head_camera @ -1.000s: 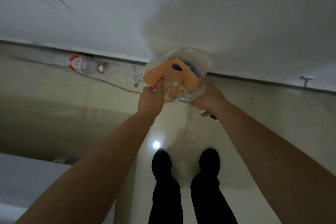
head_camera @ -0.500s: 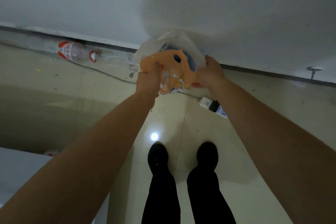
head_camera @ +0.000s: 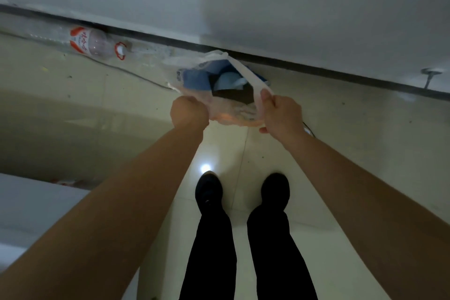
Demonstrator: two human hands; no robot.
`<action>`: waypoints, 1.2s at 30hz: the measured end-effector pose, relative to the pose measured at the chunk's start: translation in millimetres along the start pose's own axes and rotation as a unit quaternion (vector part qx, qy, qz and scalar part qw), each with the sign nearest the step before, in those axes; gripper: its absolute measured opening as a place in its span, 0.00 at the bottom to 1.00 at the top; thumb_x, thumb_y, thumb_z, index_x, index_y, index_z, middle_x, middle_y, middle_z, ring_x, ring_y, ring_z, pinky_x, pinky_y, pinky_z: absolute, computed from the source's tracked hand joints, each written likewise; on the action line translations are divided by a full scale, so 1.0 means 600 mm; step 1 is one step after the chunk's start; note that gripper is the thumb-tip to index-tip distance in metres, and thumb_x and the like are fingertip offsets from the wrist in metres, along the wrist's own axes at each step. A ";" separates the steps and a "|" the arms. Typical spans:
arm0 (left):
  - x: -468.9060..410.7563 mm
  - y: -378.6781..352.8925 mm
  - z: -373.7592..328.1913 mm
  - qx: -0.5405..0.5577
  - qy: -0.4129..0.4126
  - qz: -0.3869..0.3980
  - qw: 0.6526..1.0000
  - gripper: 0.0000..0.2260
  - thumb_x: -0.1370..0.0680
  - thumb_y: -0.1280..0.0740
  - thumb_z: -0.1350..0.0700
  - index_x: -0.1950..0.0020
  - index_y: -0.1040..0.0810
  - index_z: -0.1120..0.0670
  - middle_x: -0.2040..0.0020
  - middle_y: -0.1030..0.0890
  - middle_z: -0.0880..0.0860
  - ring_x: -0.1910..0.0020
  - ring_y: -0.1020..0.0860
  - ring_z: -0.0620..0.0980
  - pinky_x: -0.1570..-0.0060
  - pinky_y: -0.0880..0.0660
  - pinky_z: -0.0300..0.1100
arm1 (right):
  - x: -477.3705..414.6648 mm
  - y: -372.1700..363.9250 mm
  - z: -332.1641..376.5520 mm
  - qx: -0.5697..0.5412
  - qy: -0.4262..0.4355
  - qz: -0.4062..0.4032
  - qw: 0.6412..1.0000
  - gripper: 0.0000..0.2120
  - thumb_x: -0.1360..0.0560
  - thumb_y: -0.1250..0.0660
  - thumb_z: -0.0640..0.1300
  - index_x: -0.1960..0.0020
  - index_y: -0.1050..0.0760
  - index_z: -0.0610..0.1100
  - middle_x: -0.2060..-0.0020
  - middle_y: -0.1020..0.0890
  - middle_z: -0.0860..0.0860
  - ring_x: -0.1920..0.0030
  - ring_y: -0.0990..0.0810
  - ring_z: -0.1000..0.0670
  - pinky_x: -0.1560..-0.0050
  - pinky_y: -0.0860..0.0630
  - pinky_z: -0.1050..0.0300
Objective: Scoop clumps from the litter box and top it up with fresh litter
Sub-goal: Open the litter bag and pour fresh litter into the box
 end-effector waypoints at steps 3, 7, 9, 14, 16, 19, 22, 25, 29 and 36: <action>0.030 0.034 -0.012 -0.070 -0.076 -0.041 0.994 0.20 0.20 0.46 0.49 0.49 0.22 0.62 0.58 0.18 0.59 0.57 0.17 0.60 0.54 0.19 0.55 | 0.011 0.067 0.026 -0.004 0.013 -0.103 0.995 0.25 0.16 0.50 0.56 0.54 0.21 0.41 0.61 0.20 0.45 0.62 0.18 0.47 0.56 0.21 0.51; 0.126 0.104 -0.100 -0.161 -0.172 -0.075 0.969 0.13 0.20 0.41 0.56 0.48 0.21 0.62 0.53 0.17 0.62 0.52 0.18 0.62 0.50 0.21 0.55 | 0.079 0.144 0.062 -0.023 -0.002 -0.142 0.990 0.24 0.16 0.46 0.53 0.52 0.18 0.37 0.60 0.17 0.44 0.59 0.18 0.46 0.54 0.24 0.56; 0.196 0.145 -0.145 -0.159 -0.219 -0.071 0.960 0.13 0.21 0.42 0.55 0.48 0.21 0.62 0.54 0.17 0.61 0.54 0.18 0.62 0.51 0.21 0.55 | 0.147 0.185 0.079 -0.053 -0.008 -0.155 0.986 0.24 0.17 0.45 0.53 0.53 0.18 0.38 0.61 0.17 0.44 0.60 0.19 0.46 0.56 0.24 0.55; 0.411 0.227 -0.235 -0.231 -0.308 -0.016 0.923 0.15 0.19 0.43 0.50 0.55 0.23 0.59 0.62 0.18 0.57 0.64 0.18 0.59 0.58 0.20 0.52 | 0.395 0.300 0.095 -0.114 -0.040 -0.194 0.974 0.22 0.18 0.45 0.55 0.61 0.20 0.46 0.64 0.17 0.46 0.62 0.17 0.44 0.53 0.20 0.47; 0.508 0.247 -0.266 -0.242 -0.345 0.001 0.907 0.17 0.18 0.44 0.49 0.56 0.23 0.58 0.63 0.18 0.57 0.64 0.18 0.57 0.57 0.21 0.52 | 0.498 0.340 0.082 -0.148 -0.054 -0.220 0.963 0.22 0.17 0.45 0.54 0.62 0.21 0.47 0.63 0.16 0.45 0.61 0.17 0.42 0.52 0.20 0.42; 0.655 0.248 -0.307 -0.246 -0.412 0.031 0.877 0.20 0.17 0.45 0.47 0.53 0.21 0.60 0.59 0.18 0.59 0.59 0.19 0.58 0.55 0.22 0.51 | 0.643 0.395 0.037 -0.196 -0.085 -0.275 0.937 0.24 0.18 0.46 0.56 0.61 0.20 0.46 0.63 0.16 0.45 0.60 0.17 0.43 0.51 0.20 0.41; 0.804 0.222 -0.328 -0.281 -0.484 0.073 0.825 0.22 0.17 0.46 0.45 0.57 0.23 0.61 0.60 0.18 0.59 0.60 0.20 0.59 0.57 0.24 0.50 | 0.778 0.429 -0.024 -0.256 -0.119 -0.328 0.902 0.25 0.20 0.46 0.59 0.61 0.19 0.45 0.64 0.15 0.46 0.60 0.16 0.44 0.51 0.19 0.42; 0.954 0.190 -0.323 -0.319 -0.553 0.110 0.762 0.20 0.17 0.44 0.48 0.56 0.24 0.62 0.58 0.20 0.60 0.57 0.22 0.60 0.60 0.31 0.47 | 0.911 0.462 -0.095 -0.308 -0.132 -0.388 0.859 0.31 0.25 0.48 0.64 0.60 0.17 0.42 0.65 0.15 0.46 0.61 0.16 0.44 0.53 0.19 0.42; 1.173 0.148 -0.264 -0.316 -0.636 0.164 0.685 0.16 0.18 0.43 0.53 0.53 0.22 0.63 0.55 0.19 0.63 0.53 0.21 0.64 0.59 0.32 0.48 | 1.111 0.493 -0.204 -0.358 -0.145 -0.472 0.793 0.29 0.24 0.46 0.63 0.65 0.20 0.42 0.71 0.17 0.48 0.64 0.16 0.45 0.56 0.19 0.41; 1.565 0.078 0.026 -0.276 -0.739 0.272 0.551 0.18 0.17 0.44 0.50 0.50 0.19 0.59 0.60 0.22 0.56 0.59 0.24 0.56 0.60 0.35 0.43 | 1.503 0.430 -0.467 -0.410 -0.199 -0.582 0.674 0.26 0.18 0.42 0.55 0.71 0.22 0.47 0.73 0.17 0.52 0.65 0.16 0.47 0.54 0.19 0.44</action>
Point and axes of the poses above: each hand's wrist, its own x-axis away from the middle knuckle, its own y-axis out of the back of the hand, z = x × y, the point moved 10 cm from there along -x, towards the middle knuckle
